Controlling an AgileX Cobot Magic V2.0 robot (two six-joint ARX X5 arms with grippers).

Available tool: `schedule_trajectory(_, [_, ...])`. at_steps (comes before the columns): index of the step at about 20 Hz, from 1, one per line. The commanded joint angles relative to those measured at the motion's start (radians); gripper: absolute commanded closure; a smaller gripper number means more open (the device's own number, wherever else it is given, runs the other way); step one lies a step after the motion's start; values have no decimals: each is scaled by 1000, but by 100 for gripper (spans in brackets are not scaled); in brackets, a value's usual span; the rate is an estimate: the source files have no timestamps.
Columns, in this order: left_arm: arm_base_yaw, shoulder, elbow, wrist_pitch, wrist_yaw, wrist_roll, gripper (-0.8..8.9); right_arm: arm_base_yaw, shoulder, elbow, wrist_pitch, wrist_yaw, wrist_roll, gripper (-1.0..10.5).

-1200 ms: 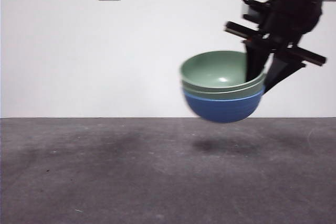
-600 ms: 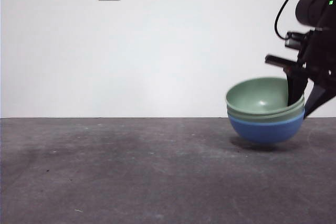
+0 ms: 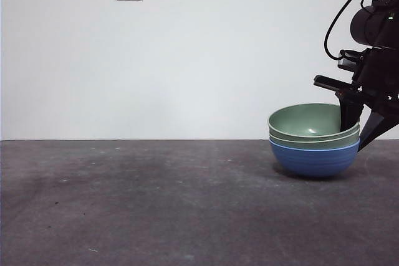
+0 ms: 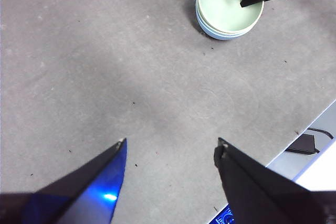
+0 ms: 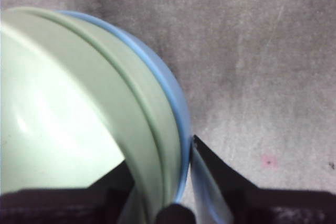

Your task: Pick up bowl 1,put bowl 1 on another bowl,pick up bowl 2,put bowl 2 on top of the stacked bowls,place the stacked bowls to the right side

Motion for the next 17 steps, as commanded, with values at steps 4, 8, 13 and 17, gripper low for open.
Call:
schedule_trajectory(4, [2, -1, 1, -9, 1, -6, 529, -8, 39, -19, -18, 17, -17, 779])
schedule_trajectory(8, [2, -1, 1, -23, 1, -6, 529, -8, 39, -19, -13, 17, -18, 778])
schedule_trajectory(13, [2, -1, 1, -24, 0, -6, 529, -8, 5, -19, 15, 9, -31, 647])
schedule_trajectory(17, [2, -1, 1, -16, 0, -5, 529, -8, -100, -19, 13, 10, -36, 648])
